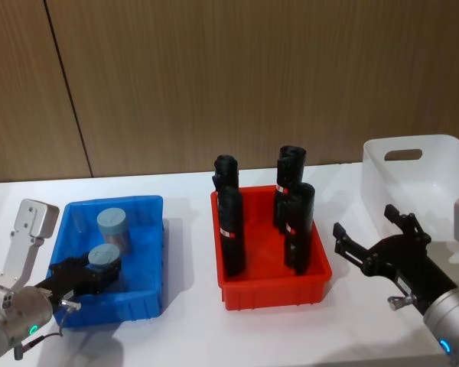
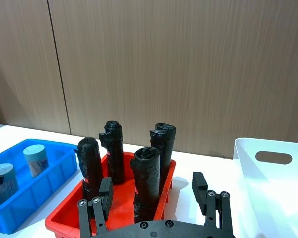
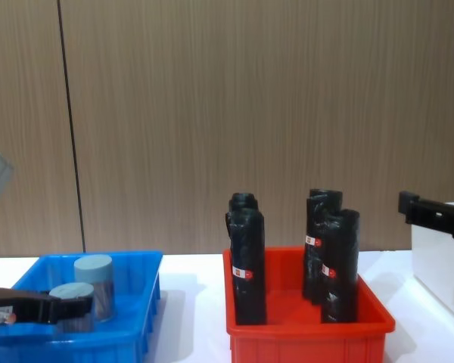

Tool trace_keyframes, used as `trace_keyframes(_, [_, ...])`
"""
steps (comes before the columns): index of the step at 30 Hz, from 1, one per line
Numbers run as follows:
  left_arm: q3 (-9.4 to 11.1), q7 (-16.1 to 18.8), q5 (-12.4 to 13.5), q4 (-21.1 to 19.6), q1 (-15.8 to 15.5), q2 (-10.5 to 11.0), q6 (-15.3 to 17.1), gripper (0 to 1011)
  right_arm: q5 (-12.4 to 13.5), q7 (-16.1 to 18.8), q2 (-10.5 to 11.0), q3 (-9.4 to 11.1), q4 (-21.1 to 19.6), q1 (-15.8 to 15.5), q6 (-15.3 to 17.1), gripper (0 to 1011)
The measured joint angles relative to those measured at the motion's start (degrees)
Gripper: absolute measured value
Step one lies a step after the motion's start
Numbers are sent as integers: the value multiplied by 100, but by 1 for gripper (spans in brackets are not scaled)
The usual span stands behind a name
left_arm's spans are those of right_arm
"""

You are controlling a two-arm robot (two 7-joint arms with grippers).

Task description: Pick the cotton swabs from the blue box and place them into the white box.

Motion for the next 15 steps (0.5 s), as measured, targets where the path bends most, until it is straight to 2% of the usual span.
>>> trace_keyframes(9, [4, 94, 174, 21, -23, 3, -10, 653, 0, 0, 0, 0, 0, 0, 0, 1002])
trace_keyframes(15, [5, 151, 320, -149, 29, 42, -19, 653, 0, 0, 0, 0, 0, 0, 0, 1002])
